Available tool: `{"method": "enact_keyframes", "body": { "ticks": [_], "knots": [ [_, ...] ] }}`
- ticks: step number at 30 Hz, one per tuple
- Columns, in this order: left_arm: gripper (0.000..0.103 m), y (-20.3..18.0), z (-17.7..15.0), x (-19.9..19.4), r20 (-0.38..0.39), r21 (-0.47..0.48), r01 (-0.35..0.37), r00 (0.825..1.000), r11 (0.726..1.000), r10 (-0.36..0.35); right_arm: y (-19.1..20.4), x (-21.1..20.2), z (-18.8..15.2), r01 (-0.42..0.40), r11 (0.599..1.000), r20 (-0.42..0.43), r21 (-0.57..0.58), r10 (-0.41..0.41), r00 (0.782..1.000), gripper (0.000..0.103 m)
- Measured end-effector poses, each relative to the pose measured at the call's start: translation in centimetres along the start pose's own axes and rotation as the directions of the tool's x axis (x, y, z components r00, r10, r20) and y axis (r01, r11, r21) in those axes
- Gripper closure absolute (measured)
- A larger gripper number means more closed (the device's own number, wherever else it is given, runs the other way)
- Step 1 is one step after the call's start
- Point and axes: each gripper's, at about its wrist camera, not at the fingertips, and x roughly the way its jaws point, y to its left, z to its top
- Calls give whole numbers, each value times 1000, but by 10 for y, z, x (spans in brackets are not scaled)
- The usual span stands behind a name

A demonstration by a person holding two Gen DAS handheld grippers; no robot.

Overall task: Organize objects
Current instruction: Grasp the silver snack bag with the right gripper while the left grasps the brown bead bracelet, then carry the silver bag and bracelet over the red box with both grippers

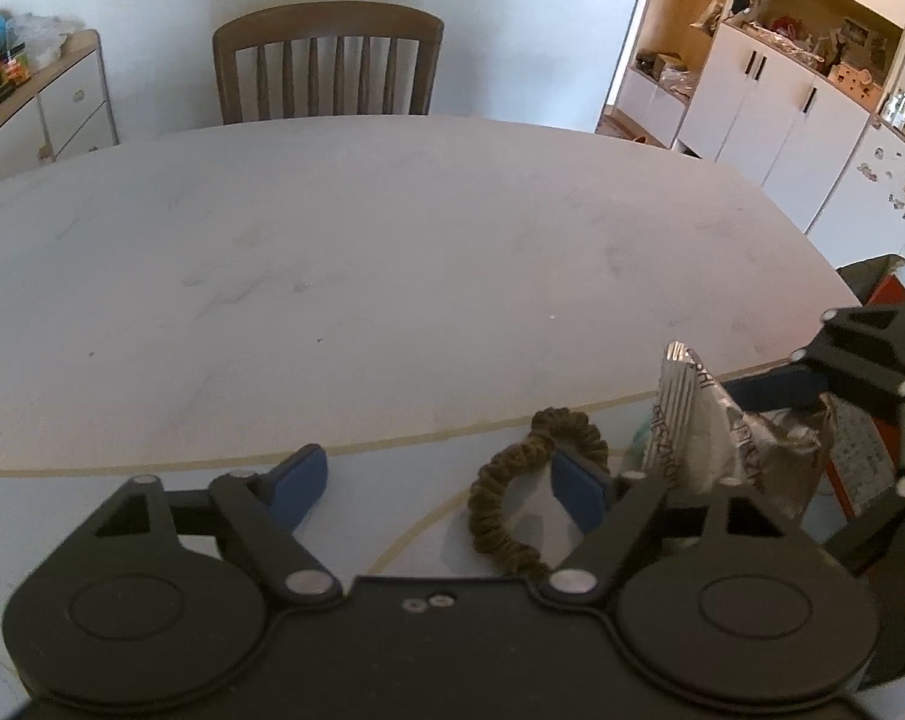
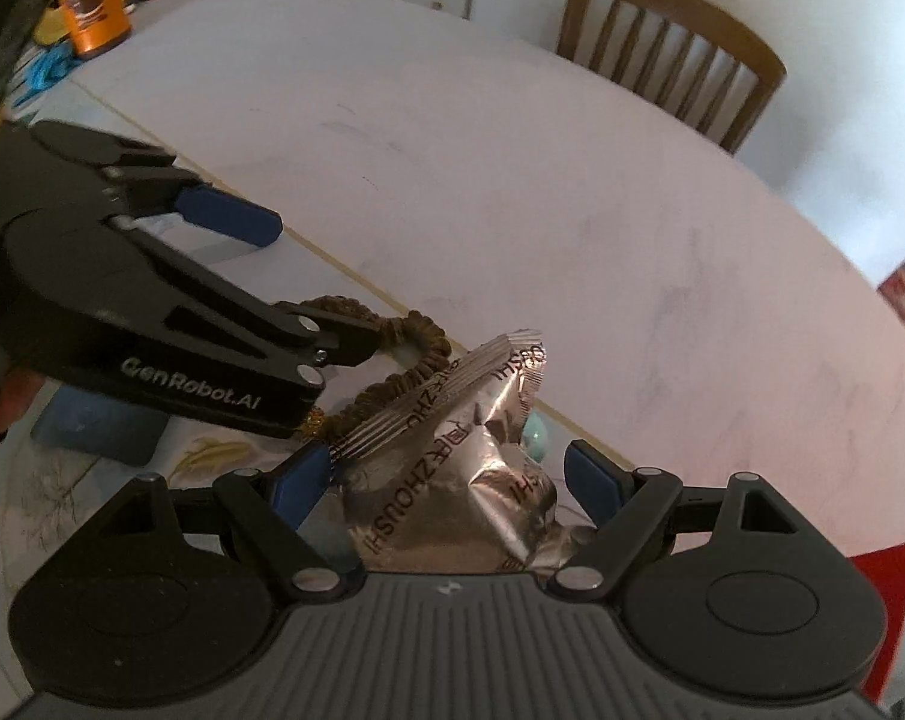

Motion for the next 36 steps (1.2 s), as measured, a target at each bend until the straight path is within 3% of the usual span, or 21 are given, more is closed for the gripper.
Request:
{"method": "enact_keyframes", "body": {
  "ticks": [4, 9, 13, 15, 18, 24, 36],
  "knots": [
    [41, -2, 2, -2, 7, 4, 18, 1000, 1000, -18, -5, 5, 1, -15, 999, -6, 44, 15, 1000, 19],
    [57, -3, 5, -2, 7, 8, 45, 999, 999, -45, -9, 7, 2, -41, 996, 1, 75, 41, 999, 34],
    [71, -4, 7, -1, 2, 6, 72, 997, 997, -72, -10, 6, 3, -46, 995, 3, 90, 46, 999, 35],
    [83, -4, 7, -1, -3, 0, 88, 996, 996, -88, -9, 4, 1, -45, 994, 5, 96, 44, 999, 40],
    [92, -3, 6, -1, -11, -7, 99, 995, 995, -99, -5, -3, -4, -40, 994, 15, 106, 39, 999, 47],
    [96, -1, 1, -5, -8, -29, 111, 994, 993, -111, 0, -11, -9, -30, 991, 12, 128, 29, 1000, 54],
    [97, -2, -2, -38, 19, -53, 118, 993, 992, -117, 10, -62, -30, -47, 984, 41, 174, 41, 998, 54]
  ]
}}
